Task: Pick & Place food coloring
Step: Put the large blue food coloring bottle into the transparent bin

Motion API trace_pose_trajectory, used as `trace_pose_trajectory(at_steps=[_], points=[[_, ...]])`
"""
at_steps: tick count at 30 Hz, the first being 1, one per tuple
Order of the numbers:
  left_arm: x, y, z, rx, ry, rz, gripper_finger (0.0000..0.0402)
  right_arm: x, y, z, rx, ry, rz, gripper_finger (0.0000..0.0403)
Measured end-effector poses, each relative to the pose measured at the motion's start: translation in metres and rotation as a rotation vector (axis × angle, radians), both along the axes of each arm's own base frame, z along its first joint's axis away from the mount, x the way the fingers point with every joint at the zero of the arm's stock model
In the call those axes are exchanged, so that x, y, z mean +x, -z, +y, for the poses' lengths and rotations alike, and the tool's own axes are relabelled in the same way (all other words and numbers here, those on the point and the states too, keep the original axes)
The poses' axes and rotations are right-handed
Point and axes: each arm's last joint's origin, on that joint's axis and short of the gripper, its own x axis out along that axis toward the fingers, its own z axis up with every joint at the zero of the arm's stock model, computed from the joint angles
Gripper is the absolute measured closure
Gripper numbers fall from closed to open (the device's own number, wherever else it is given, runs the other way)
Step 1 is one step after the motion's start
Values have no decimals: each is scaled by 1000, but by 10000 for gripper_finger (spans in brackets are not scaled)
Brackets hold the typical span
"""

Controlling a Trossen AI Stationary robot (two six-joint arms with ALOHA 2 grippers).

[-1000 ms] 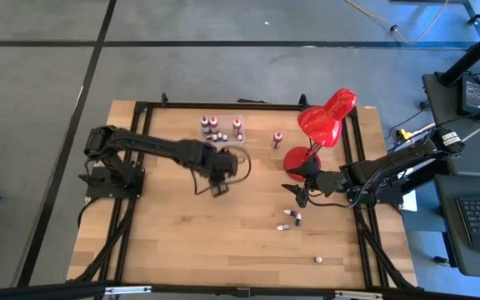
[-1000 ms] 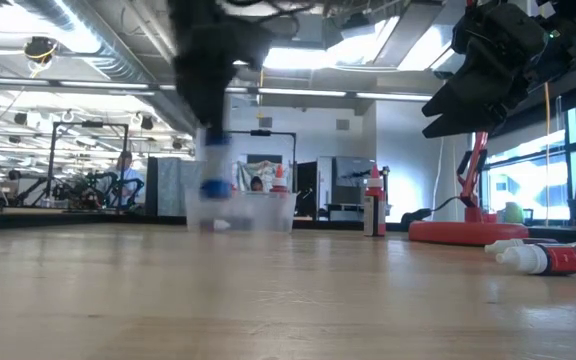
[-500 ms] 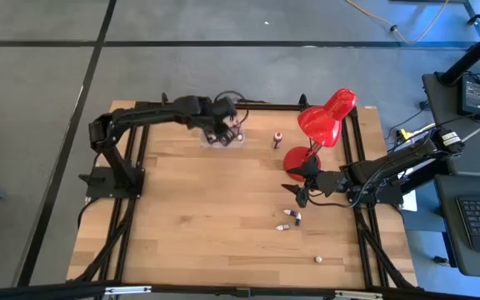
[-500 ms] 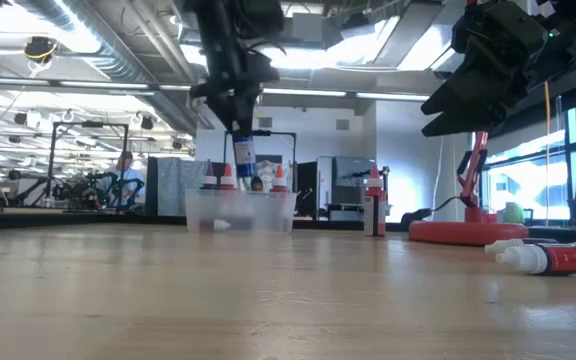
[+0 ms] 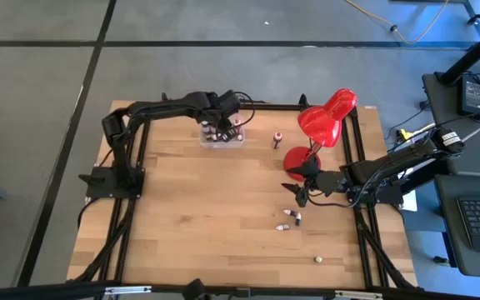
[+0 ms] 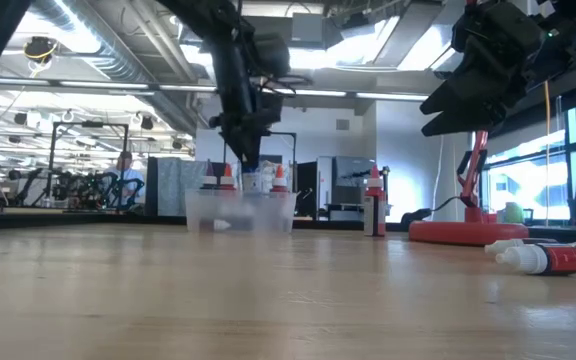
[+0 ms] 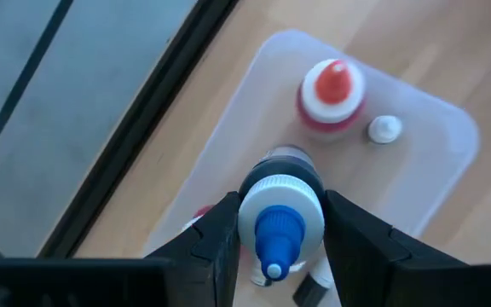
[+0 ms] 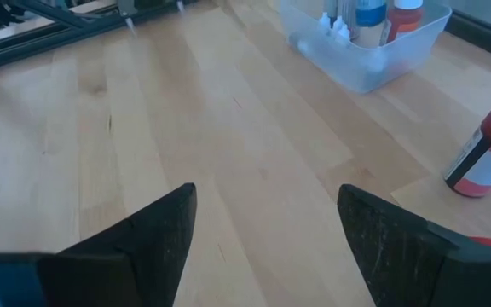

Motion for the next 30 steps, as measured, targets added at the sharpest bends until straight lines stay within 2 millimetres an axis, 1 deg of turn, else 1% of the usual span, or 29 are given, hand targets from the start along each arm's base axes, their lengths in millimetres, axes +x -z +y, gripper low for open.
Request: trace_pose_trajectory(at_steps=[4,10,17,24,30], points=[[-1,8,9,-8,-6,27,267,0,0,0,-1,0,0,114],[-1,14,13,10,47,79,267,0,0,0,-2,1,2,114],[-2,14,16,46,173,133,240,0,0,0,-2,1,2,114],[-3,18,20,20,147,122,234,0,0,0,-1,1,2,114],[0,29,22,1,148,142,232,0,0,0,0,2,1,114]])
